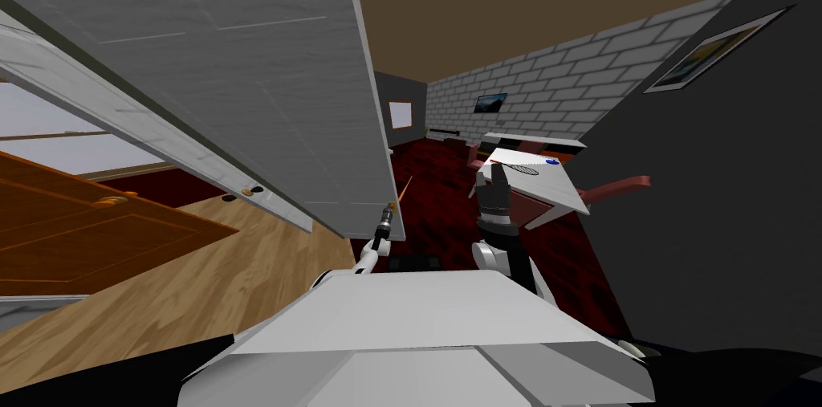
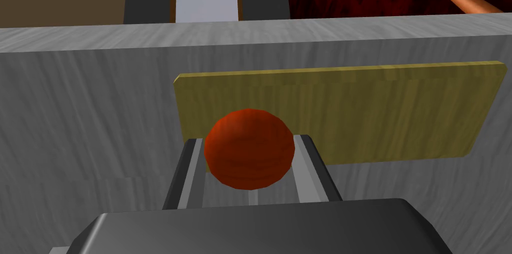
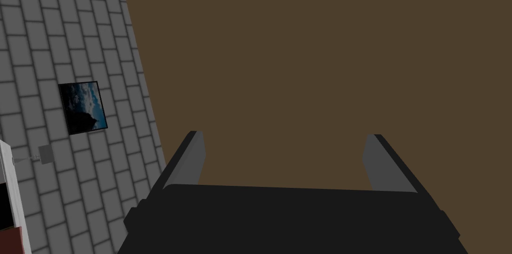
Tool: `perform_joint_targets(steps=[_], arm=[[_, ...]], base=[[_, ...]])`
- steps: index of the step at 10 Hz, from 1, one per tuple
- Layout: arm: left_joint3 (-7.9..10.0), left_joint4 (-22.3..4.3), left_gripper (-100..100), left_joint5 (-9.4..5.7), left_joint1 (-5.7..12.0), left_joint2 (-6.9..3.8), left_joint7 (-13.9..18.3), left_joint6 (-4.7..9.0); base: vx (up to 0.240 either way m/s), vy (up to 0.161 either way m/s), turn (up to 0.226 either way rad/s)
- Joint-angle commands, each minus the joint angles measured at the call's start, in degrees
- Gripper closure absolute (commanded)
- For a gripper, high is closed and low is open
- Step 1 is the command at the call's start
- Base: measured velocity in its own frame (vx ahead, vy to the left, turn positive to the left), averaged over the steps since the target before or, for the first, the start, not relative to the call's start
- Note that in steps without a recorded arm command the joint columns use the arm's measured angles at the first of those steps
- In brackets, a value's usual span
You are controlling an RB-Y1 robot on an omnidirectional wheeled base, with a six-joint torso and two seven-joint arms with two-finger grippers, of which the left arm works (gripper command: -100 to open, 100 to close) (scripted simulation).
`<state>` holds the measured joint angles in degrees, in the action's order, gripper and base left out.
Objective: Push the door open
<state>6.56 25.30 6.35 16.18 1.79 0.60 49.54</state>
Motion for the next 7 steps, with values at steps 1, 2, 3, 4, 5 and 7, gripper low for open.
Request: perform_joint_targets(steps=[1,2,3,4,5,7], arm=[[0.07,0.1,100,-0.05,0.06,-0.09,0.0,0.10],[0.07,0.1,100,-0.05,0.06,-0.09,0.0,0.10],[0.07,0.1,100,-0.05,0.06,-0.09,0.0,0.10],[0.74,0.1,100,-0.55,0.00,-1.53,-0.3,-0.08],[1.12,0.2,100,-0.83,0.00,-2.11,-0.4,-0.13],[1.57,-2.0,100,-1.16,-0.01,-2.65,-0.6,-0.18]], base=[[0.000,0.000,0.000],[0.000,0.000,0.000],[0.000,0.000,0.000],[0.088,-0.061,0.008],[0.157,-0.087,0.042],[0.171,-0.099,0.037]])
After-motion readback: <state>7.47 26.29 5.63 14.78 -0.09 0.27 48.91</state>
